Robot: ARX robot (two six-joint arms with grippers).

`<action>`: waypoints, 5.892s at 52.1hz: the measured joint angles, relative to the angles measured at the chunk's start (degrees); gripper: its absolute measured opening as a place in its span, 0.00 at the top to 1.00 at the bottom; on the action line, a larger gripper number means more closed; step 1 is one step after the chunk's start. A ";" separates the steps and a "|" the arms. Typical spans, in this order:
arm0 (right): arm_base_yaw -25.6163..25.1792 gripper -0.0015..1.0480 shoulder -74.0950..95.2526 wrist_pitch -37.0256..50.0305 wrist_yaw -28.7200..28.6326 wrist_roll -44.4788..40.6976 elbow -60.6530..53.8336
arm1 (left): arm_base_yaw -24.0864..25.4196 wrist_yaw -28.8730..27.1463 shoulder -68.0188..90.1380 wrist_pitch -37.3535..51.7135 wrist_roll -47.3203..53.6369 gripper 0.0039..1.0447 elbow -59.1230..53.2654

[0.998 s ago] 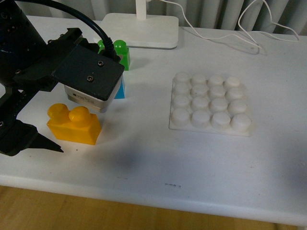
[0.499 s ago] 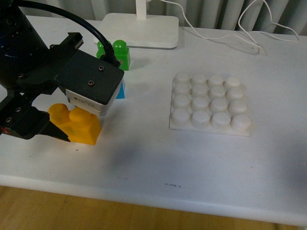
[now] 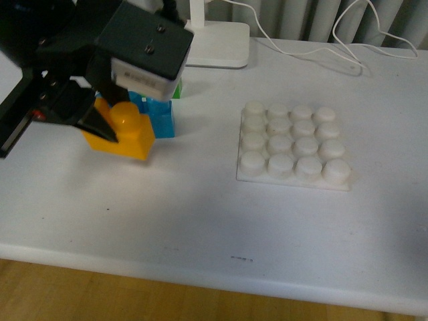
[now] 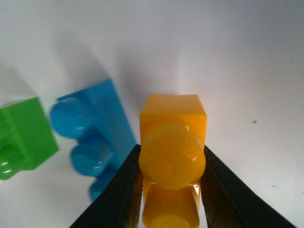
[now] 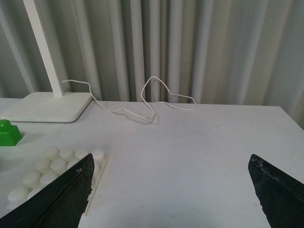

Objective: Insert yellow block into base center

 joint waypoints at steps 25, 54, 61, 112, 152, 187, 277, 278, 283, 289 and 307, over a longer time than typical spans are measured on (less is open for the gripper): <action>0.00 0.09 0.00 0.00 0.00 0.00 0.00 | -11.13 2.01 11.80 0.63 -16.44 0.71 18.84; 0.00 0.09 0.00 0.00 0.00 0.00 0.00 | -15.39 4.50 23.61 -4.61 -15.85 0.71 33.64; 0.00 0.09 0.00 0.00 0.00 0.00 0.00 | -15.39 5.20 24.94 -5.57 -15.30 0.71 35.54; 0.00 0.09 0.00 0.00 0.00 0.00 0.00 | -16.02 1.38 29.48 -3.89 -14.53 0.71 38.21; 0.00 0.09 0.00 0.00 0.00 0.00 0.00 | -16.61 3.19 31.36 -3.10 -14.69 0.71 38.51; 0.00 0.09 0.00 0.00 0.00 0.00 0.00 | -15.19 -0.85 21.59 -2.32 -13.44 0.14 34.42; 0.00 0.09 0.00 0.00 0.00 0.00 0.00 | 9.29 -16.57 -76.08 58.53 -87.12 0.93 -64.52; 0.00 0.09 0.00 0.00 0.00 0.00 0.00 | 9.64 -16.35 -76.56 58.47 -87.19 0.97 -64.87; 0.00 0.09 0.00 0.00 0.00 0.00 0.00 | 11.26 -14.97 -78.86 57.77 -87.58 0.96 -66.49; 0.00 0.09 0.00 0.00 0.02 0.00 0.00 | 15.12 -9.57 -81.20 56.68 -87.78 0.96 -67.78; 0.00 0.09 0.00 0.00 0.02 0.00 0.00 | 18.51 -7.87 -87.78 53.18 -87.97 0.96 -70.82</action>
